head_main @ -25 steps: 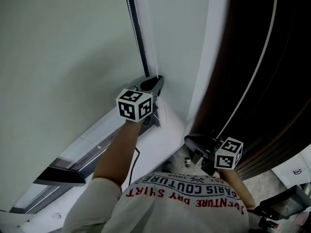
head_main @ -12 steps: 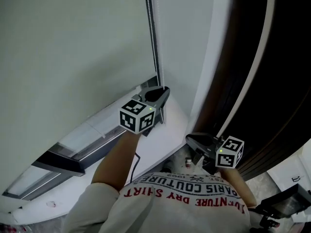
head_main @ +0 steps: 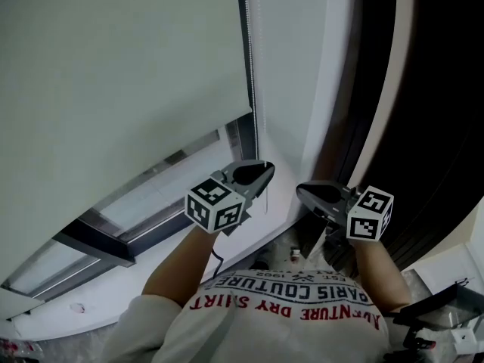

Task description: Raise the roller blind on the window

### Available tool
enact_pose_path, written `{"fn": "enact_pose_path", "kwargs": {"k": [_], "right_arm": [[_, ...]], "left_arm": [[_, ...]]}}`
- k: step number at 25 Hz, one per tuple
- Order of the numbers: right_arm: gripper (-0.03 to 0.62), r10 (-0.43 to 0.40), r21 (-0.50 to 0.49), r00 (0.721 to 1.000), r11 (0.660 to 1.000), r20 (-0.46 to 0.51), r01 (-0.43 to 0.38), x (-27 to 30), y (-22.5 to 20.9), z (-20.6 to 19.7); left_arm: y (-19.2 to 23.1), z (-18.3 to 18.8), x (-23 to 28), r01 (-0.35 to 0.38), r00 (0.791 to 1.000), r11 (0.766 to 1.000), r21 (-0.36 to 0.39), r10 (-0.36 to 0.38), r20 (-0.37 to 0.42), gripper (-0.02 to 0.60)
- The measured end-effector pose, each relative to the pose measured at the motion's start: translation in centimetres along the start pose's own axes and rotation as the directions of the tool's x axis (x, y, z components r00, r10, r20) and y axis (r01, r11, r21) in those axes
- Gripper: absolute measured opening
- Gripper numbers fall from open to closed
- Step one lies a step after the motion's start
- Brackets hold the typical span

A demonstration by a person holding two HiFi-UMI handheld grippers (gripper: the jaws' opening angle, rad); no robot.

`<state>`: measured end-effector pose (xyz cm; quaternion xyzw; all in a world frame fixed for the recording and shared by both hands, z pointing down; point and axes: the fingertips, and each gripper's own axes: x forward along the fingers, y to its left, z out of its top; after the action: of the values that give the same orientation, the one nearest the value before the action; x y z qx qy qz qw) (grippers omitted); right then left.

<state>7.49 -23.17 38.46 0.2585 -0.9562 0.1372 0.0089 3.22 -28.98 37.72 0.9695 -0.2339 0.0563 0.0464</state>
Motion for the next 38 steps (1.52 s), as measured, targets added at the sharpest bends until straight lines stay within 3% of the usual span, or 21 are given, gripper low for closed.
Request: {"fn": "enact_pose_path", "kwargs": {"k": [7,10,16,21,28,33,38], "right_arm": [[0.008,0.075,-0.089,0.994,0.994,0.082,-0.068,0.1,1.1,8.0],[0.091,0.12,-0.149,0.987,0.983,0.108,-0.104,1.3,2.5,11.8],[0.163,0.147,-0.229,0.979,0.967,0.143,-0.111,2.3,4.3,15.8],[0.154,0.166,-0.211,0.973,0.969,0.158,-0.131,3.2,4.2,18.4],[0.033,0.145,-0.201,0.979,0.973,0.146,-0.115,3.7,3.4,18.4],[0.018,0.137,-0.159,0.979,0.981,0.148,-0.113,3.7,2.9,18.3],[0.015,0.101,-0.195,0.987,0.978,0.125,-0.076,3.7,2.6,18.0]], "left_arm": [[-2.8,0.3,-0.4,0.062,0.998,0.997,-0.034,-0.062,-0.011,0.015],[-3.4,0.6,-0.6,0.085,0.996,0.996,-0.036,-0.086,-0.021,0.015],[-6.6,0.4,-0.2,0.133,0.99,0.991,-0.008,-0.133,-0.044,0.015],[-7.1,0.8,0.7,0.158,0.985,0.987,0.008,-0.157,-0.068,0.015],[-6.7,0.2,1.6,0.171,0.983,0.985,0.004,-0.171,-0.068,0.015],[-6.4,0.0,1.9,0.164,0.985,0.986,0.017,-0.162,-0.066,0.015],[-5.8,-0.2,2.2,0.14,0.988,0.989,0.045,-0.136,-0.069,0.015]]}}
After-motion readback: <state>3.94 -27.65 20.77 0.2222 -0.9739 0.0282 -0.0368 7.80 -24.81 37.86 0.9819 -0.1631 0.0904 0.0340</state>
